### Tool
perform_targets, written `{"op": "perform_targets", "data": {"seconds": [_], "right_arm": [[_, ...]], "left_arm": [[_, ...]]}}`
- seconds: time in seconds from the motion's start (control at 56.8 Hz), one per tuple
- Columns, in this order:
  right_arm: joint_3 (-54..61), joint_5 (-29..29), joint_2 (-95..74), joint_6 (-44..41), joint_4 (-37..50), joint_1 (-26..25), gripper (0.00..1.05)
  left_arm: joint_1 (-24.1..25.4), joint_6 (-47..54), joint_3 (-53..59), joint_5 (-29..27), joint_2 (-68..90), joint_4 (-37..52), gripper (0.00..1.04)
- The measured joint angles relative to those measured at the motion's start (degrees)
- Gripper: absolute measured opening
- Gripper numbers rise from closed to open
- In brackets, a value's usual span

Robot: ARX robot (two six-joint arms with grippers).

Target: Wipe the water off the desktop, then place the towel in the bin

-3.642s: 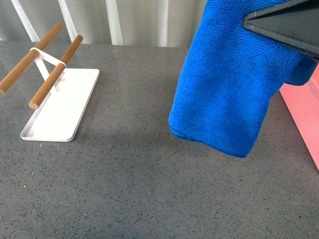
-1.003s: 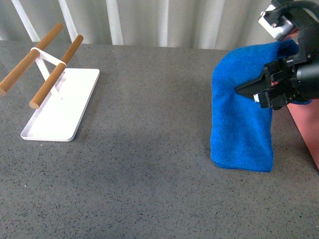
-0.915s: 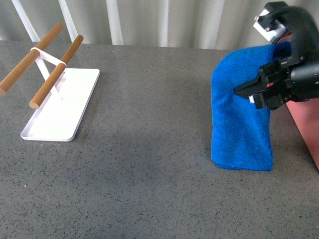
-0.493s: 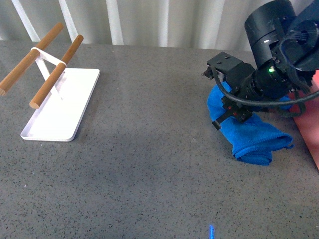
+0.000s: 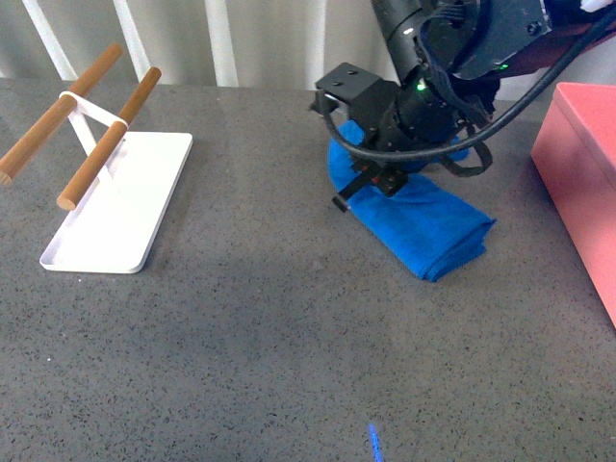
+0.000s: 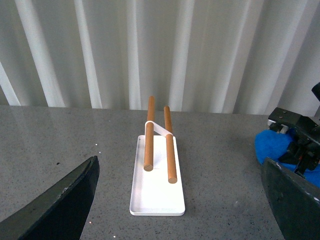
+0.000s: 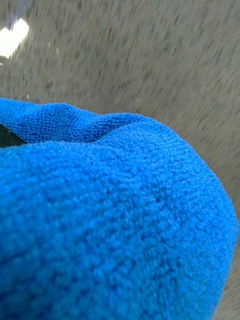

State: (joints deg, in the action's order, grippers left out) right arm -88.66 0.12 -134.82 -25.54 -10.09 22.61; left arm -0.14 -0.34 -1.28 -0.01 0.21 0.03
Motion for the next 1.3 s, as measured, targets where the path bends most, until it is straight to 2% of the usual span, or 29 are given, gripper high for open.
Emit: {"op": "perform_targets", "data": {"seconds": [0.229, 0.387, 0.616, 0.862, 0.932, 1.108, 1.196, 1.302], "right_arm": [[9.1, -6.0, 6.0, 3.6, 0.3, 2.2, 0.04], [18.2, -6.4, 11.4, 3.0, 1.1, -0.8, 0.04], [24.7, -7.0, 15.2, 1.6, 1.5, -5.7, 0.04], [22.8, -3.8, 14.5, -1.3, 1.2, -9.9, 0.04], [19.8, -4.6, 13.9, -1.0, 0.8, -10.4, 0.04], [13.2, -10.3, 17.5, 4.1, 1.6, -7.8, 0.04], [12.3, -8.3, 22.9, 5.8, 3.0, -5.9, 0.04], [13.6, -5.0, 29.3, 3.6, 8.6, -5.0, 0.04]], "left_arm": [[0.0, 0.0, 0.0, 0.0, 0.0, 0.0, 0.98], [0.0, 0.0, 0.0, 0.0, 0.0, 0.0, 0.98], [0.0, 0.0, 0.0, 0.0, 0.0, 0.0, 0.98], [0.0, 0.0, 0.0, 0.0, 0.0, 0.0, 0.98], [0.0, 0.0, 0.0, 0.0, 0.0, 0.0, 0.98], [0.0, 0.0, 0.0, 0.0, 0.0, 0.0, 0.98], [0.0, 0.0, 0.0, 0.0, 0.0, 0.0, 0.98], [0.0, 0.0, 0.0, 0.0, 0.0, 0.0, 0.98]]}}
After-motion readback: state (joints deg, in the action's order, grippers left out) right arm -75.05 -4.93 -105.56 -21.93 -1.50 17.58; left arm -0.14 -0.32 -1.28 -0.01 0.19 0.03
